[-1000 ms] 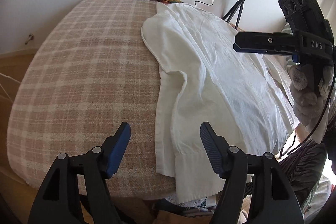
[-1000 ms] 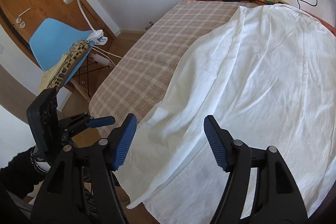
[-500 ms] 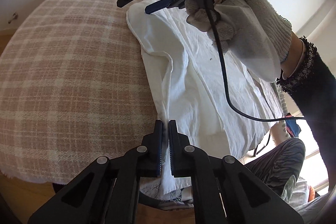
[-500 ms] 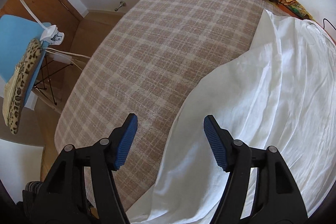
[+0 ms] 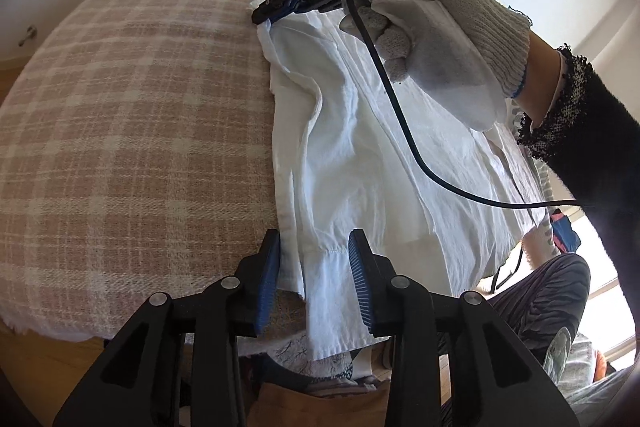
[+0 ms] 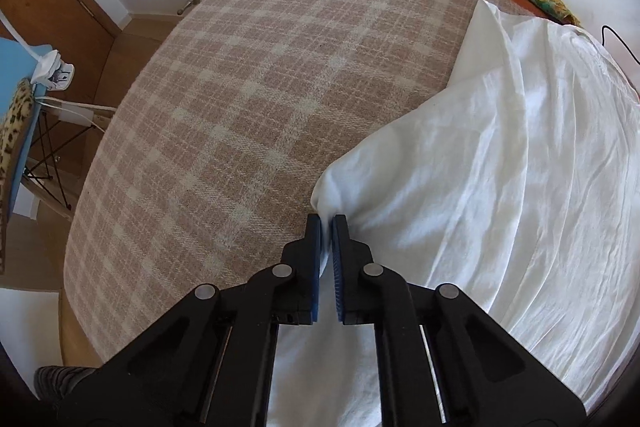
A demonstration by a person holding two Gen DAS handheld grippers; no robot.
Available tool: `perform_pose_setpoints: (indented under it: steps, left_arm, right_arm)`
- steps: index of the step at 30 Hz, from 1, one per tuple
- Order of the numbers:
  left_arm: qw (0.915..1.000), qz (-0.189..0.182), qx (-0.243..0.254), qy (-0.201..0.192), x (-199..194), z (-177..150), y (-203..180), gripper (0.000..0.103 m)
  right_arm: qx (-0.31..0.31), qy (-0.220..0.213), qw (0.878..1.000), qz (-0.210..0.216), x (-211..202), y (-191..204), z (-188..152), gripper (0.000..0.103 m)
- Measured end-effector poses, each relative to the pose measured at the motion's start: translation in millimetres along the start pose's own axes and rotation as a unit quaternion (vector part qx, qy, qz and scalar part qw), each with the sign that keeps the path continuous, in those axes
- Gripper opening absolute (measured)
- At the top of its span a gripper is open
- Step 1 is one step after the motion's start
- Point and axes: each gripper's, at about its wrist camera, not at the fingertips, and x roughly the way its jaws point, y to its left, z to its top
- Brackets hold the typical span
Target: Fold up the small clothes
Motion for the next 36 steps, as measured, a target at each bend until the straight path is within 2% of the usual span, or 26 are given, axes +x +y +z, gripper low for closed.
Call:
perform_pose_setpoints:
  steps: [1, 2, 3, 11, 17, 25, 28, 34, 36]
  left_arm:
    - [1.0, -0.002, 0.007, 0.002, 3, 0, 0, 0.029]
    - [0.9998, 0.006, 0.016, -0.002, 6, -1, -6, 0.022]
    - [0.9997, 0.006, 0.024, 0.003, 8, 1, -9, 0.005]
    - [0.9977, -0.033, 0.045, -0.038, -13, 8, -42, 0.005]
    - [0.9935, -0.055, 0.092, -0.037, -9, 19, -79, 0.005]
    - [0.9868, -0.084, 0.138, -0.011, 15, 29, -125, 0.005]
    - [0.9845, -0.083, 0.154, 0.005, 30, 29, -138, 0.005]
    - [0.982, -0.08, 0.167, 0.038, 50, 29, -138, 0.005]
    - [0.9804, -0.086, 0.166, 0.062, 56, 28, -141, 0.014]
  right_arm:
    - [0.007, -0.006, 1.0, 0.007, -3, -5, -1, 0.005]
    - [0.016, -0.014, 1.0, 0.018, -7, -11, -1, 0.005]
    - [0.026, -0.022, 0.999, 0.033, -10, -13, -3, 0.005]
    - [0.066, -0.073, 0.991, 0.094, -47, -42, -7, 0.004]
    - [0.088, -0.113, 0.983, 0.118, -88, -75, -20, 0.004]
    - [0.15, -0.142, 0.969, 0.136, -116, -149, -56, 0.004]
    - [0.169, -0.136, 0.968, 0.128, -110, -173, -69, 0.004]
    - [0.189, -0.121, 0.966, 0.127, -88, -199, -83, 0.004]
    - [0.186, -0.118, 0.968, 0.12, -82, -204, -84, 0.004]
